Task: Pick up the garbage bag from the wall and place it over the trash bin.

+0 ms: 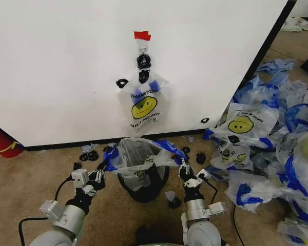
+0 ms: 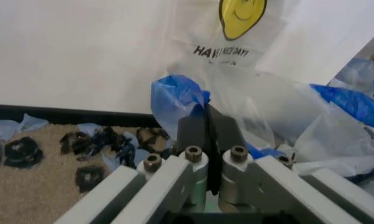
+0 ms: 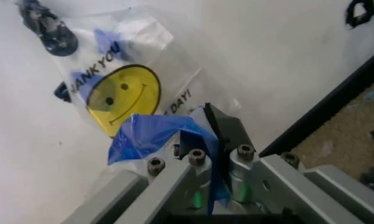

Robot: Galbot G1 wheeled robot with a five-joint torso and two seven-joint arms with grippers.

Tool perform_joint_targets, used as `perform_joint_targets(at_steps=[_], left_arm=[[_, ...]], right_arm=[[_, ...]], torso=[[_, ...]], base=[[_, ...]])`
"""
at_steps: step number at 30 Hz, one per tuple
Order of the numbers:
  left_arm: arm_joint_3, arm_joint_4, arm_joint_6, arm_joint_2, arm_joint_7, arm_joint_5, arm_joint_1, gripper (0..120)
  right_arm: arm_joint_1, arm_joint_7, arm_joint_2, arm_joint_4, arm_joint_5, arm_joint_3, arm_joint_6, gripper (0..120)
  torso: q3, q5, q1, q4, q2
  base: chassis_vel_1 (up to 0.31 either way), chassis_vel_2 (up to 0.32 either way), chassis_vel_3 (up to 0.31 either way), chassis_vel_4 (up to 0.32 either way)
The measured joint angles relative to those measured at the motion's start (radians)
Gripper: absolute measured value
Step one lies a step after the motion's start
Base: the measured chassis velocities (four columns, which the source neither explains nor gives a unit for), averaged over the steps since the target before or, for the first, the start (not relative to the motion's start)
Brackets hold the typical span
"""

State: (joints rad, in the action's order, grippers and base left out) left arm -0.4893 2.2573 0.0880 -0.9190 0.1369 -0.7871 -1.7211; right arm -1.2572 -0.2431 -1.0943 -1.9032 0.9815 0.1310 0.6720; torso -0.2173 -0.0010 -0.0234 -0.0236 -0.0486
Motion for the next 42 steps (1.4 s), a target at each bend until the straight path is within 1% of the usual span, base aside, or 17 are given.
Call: perform_joint_targets(at_steps=[11, 24, 42], left_arm=[[0.02, -0.011, 0.019, -0.012, -0.01, 0.036, -0.027, 0], [0.029, -0.017, 0.056, -0.042, -0.025, 0.11, -0.105, 0], [0.045, -0.01, 0.067, -0.081, -0.025, 0.171, -0.163, 0]], right_arm=[[-0.036, -0.001, -0.006, 0.029, -0.022, -0.011, 0.012, 0], [-0.111, 0.012, -0.005, 0.061, -0.074, 0.01, 0.054, 0], [-0.166, 0.03, 0.013, 0.087, -0.115, 0.016, 0.09, 0]], torso=[[0.0, 0.0, 0.0, 0.0, 0.0], [0.0, 0.0, 0.0, 0.0, 0.0], [0.0, 0.0001, 0.0, 0.0, 0.0]], base=[[0.0, 0.0, 0.0, 0.0], [0.0, 0.0, 0.0, 0.0], [0.0, 0.0, 0.0, 0.0]])
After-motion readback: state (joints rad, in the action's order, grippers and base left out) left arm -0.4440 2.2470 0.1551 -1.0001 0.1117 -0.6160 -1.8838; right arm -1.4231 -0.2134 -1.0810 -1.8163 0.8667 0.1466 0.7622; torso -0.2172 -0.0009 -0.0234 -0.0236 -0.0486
